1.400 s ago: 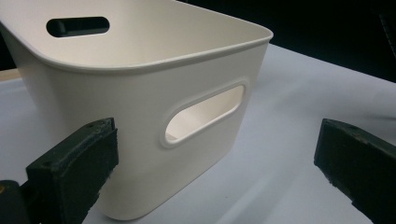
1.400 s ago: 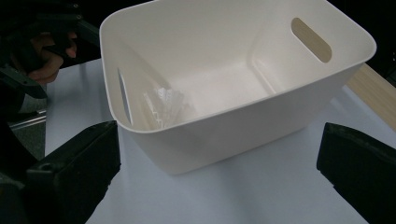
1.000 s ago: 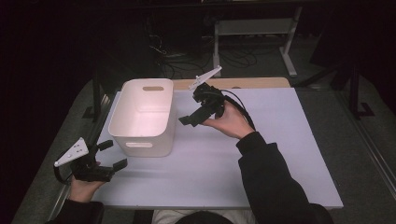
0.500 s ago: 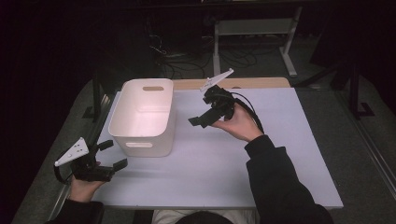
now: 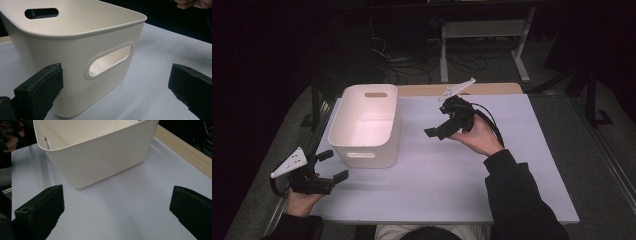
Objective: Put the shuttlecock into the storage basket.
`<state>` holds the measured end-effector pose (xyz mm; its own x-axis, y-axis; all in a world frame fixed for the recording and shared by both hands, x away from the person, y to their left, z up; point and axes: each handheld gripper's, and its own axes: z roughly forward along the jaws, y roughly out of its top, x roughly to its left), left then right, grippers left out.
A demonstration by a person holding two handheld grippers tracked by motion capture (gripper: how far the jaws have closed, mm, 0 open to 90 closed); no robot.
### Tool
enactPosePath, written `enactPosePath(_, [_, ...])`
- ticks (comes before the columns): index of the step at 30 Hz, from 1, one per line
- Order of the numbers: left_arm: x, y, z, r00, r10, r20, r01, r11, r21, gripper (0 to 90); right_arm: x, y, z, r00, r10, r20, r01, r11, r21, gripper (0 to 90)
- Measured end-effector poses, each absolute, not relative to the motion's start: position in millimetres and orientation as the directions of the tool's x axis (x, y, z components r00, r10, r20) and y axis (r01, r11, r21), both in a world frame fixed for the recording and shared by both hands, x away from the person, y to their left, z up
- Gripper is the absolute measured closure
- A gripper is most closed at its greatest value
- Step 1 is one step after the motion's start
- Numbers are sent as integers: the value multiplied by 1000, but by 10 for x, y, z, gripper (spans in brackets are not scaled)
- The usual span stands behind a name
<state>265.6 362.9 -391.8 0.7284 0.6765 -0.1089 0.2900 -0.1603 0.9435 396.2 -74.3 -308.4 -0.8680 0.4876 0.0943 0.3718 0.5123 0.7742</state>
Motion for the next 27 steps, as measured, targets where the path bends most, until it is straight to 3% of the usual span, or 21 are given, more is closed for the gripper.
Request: enactPosePath(27, [2661, 3626, -3919, 730, 675, -111, 292, -161, 943, 0, 3867, -1091, -3230, -848, 519, 102, 387, 477, 789, 0])
